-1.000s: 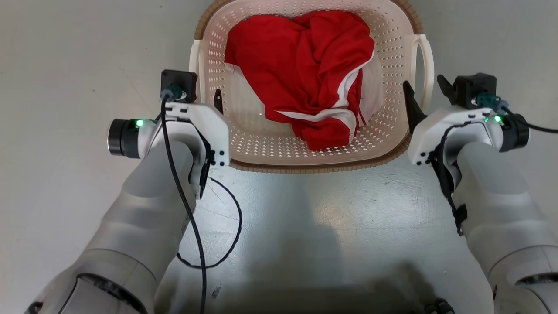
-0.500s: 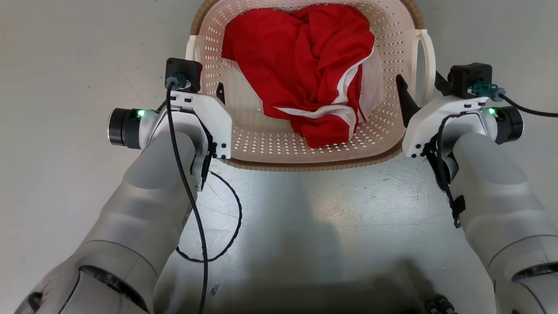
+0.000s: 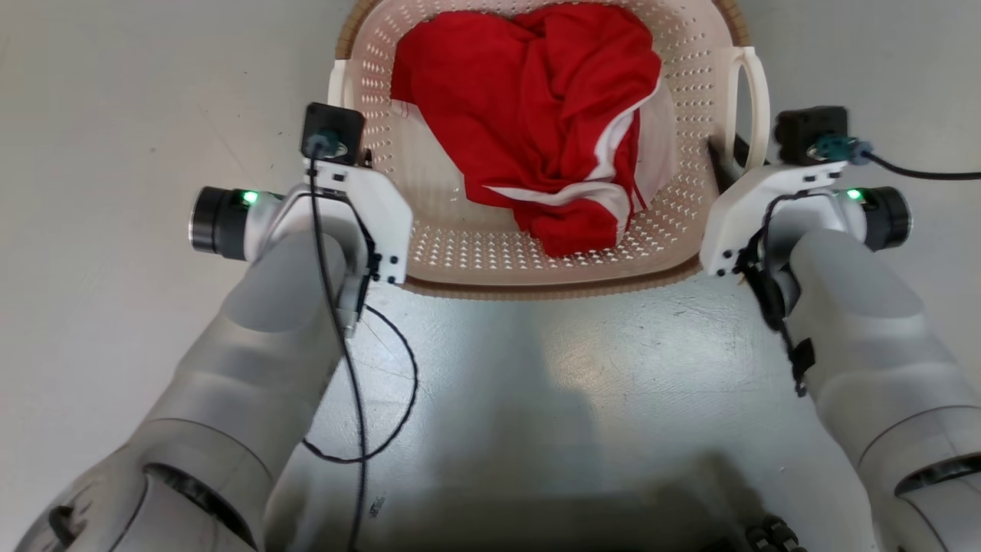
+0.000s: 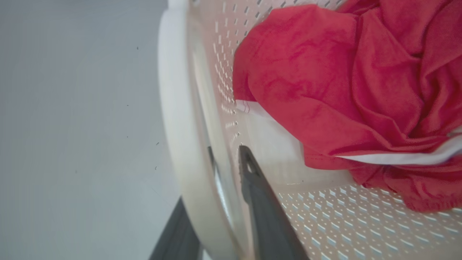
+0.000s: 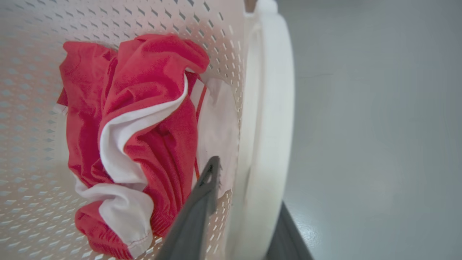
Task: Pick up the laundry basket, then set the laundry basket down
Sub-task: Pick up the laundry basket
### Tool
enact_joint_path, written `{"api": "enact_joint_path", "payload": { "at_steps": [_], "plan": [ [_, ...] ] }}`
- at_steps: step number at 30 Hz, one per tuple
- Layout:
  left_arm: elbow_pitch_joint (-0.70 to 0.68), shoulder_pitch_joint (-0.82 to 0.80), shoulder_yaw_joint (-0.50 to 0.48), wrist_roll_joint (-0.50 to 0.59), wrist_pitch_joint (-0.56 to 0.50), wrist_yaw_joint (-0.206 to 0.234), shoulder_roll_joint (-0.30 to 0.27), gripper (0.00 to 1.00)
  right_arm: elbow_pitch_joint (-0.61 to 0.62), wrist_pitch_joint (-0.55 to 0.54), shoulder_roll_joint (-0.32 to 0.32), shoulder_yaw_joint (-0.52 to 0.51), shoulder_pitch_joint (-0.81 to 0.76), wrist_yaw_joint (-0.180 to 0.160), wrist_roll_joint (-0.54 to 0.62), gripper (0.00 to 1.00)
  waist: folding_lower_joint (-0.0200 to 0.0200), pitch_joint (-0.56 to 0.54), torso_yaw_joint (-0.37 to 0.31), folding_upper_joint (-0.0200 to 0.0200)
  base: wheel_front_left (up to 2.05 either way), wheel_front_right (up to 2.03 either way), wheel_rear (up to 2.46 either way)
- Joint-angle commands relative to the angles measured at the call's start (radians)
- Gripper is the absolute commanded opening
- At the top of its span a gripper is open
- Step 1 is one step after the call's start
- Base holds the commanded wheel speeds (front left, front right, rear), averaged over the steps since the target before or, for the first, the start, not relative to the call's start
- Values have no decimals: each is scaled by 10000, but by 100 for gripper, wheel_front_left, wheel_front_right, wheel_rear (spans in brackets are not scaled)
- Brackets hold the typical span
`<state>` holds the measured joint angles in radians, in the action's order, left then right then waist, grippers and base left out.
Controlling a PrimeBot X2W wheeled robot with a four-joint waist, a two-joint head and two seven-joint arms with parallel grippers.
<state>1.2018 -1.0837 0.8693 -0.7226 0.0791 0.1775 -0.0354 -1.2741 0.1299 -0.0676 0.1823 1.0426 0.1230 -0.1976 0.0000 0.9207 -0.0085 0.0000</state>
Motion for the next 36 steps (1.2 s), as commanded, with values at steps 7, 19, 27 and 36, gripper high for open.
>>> {"api": "enact_joint_path", "payload": {
  "at_steps": [7,19,27,36],
  "plan": [
    [-214,-245,286,-83,-169,245,-148,0,81,-395,174,693,-93,77,-488,0,0,-73,-24,0,0,0,0],
    [-74,-92,704,-422,-445,286,-148,0,137,-1130,174,1413,-148,77,-911,0,0,-553,-153,0,0,0,0],
    [145,409,740,-899,-818,234,-148,0,101,-1704,174,1695,-530,77,-1084,0,0,-1520,-244,0,0,0,0],
    [200,1292,872,-1378,-1231,177,-148,0,322,-2254,174,2245,-1347,77,-1643,0,0,-3015,-408,0,0,0,0]
  ]
}}
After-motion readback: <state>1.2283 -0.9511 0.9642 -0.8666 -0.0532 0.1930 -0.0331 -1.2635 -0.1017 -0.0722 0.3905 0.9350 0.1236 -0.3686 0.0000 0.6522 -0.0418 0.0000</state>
